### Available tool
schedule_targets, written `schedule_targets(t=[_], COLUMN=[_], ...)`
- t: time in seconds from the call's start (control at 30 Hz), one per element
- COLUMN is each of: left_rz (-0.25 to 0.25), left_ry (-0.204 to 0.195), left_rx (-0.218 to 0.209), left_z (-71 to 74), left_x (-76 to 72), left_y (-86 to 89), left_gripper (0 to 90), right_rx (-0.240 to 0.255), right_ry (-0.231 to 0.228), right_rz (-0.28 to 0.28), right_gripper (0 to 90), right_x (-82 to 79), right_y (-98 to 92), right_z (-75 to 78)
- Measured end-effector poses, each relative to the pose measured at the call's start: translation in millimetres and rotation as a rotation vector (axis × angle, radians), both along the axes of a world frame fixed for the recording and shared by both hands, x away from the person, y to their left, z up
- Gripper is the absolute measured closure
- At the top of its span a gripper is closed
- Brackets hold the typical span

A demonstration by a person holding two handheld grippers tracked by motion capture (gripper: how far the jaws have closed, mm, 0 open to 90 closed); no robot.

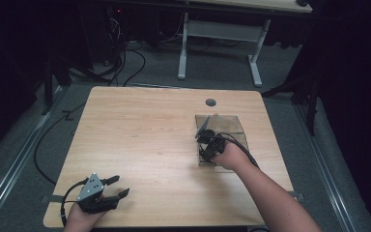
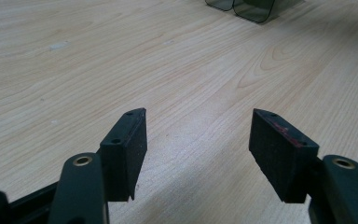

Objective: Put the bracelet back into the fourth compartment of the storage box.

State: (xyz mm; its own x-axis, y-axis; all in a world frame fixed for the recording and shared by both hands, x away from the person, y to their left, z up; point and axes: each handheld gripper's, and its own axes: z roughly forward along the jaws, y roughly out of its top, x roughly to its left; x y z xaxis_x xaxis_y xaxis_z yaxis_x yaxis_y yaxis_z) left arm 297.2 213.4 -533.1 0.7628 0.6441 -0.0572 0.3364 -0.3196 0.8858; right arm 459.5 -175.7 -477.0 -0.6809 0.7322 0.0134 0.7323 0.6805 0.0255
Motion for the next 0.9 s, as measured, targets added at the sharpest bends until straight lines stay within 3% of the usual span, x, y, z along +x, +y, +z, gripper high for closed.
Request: schedule_targets(t=[0.8,0.87,0.9], left_rz=[0.003,0.003,0.004], left_ry=[-0.001,0.0,0.0], left_rx=[-0.001,-0.002,-0.003], left_z=[0.0,0.0,-0.1], left_x=[-0.1,0.1,0.2], left_y=[0.0,0.2,0.2], left_gripper=[37.1,37.2,37.3], right_rx=[0.004,-0.001,0.004], right_ry=[0.014,0.018,0.009], right_rz=[0.003,-0.015,0.005], right_gripper=[77.8,75.1,72.7], right_x=[0.9,0.1,1.3], right_y=[0.7,0.5,-0.6], right_z=[-8.7,-7.9,-7.8])
